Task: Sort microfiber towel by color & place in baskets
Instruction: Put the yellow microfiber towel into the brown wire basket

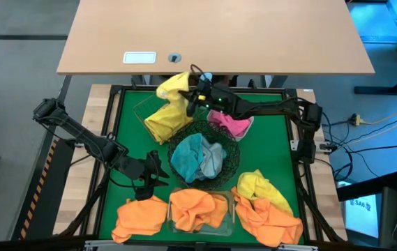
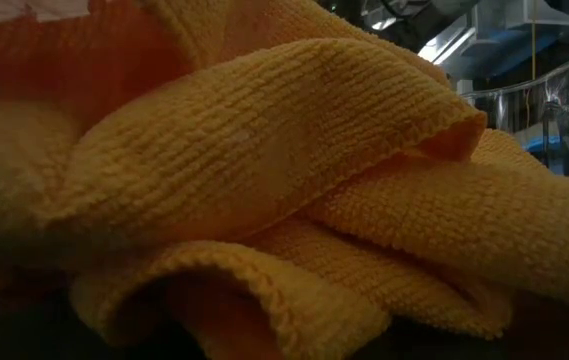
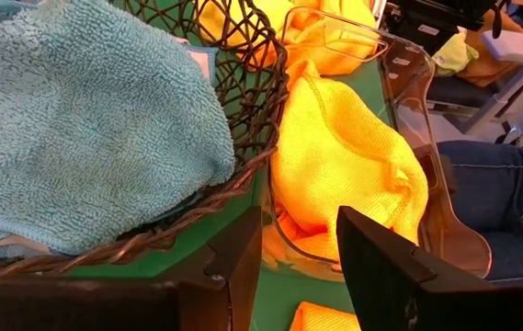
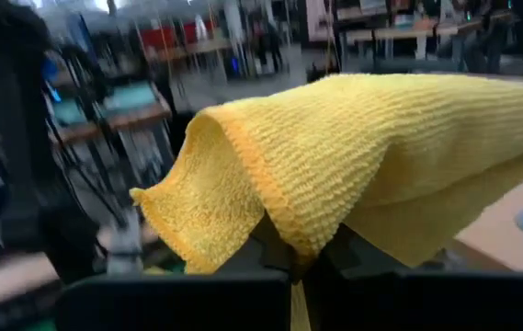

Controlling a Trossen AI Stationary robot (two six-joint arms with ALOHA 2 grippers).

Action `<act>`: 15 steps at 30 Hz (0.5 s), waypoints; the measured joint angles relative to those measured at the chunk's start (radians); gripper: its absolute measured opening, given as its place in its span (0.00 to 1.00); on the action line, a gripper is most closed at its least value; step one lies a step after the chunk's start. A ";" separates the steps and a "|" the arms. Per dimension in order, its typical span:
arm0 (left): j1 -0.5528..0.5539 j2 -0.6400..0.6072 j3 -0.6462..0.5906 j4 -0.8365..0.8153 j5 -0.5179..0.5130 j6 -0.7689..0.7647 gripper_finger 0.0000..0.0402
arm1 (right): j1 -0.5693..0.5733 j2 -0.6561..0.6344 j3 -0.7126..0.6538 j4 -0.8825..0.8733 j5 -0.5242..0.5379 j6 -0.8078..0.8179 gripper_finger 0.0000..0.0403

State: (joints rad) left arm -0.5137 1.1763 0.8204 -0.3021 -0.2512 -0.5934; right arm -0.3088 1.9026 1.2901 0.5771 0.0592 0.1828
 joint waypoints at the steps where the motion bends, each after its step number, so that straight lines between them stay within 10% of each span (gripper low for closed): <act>1: 0.000 0.000 0.000 0.000 0.000 0.000 0.34 | 0.000 0.000 0.000 0.021 0.000 0.013 0.01; 15: 0.000 0.000 0.000 0.000 0.000 0.000 0.34 | 0.001 0.000 0.000 -0.155 0.000 0.021 0.02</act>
State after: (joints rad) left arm -0.5137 1.1763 0.8204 -0.3020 -0.2508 -0.5930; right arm -0.3080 1.9022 1.2903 0.4221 0.0589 0.2040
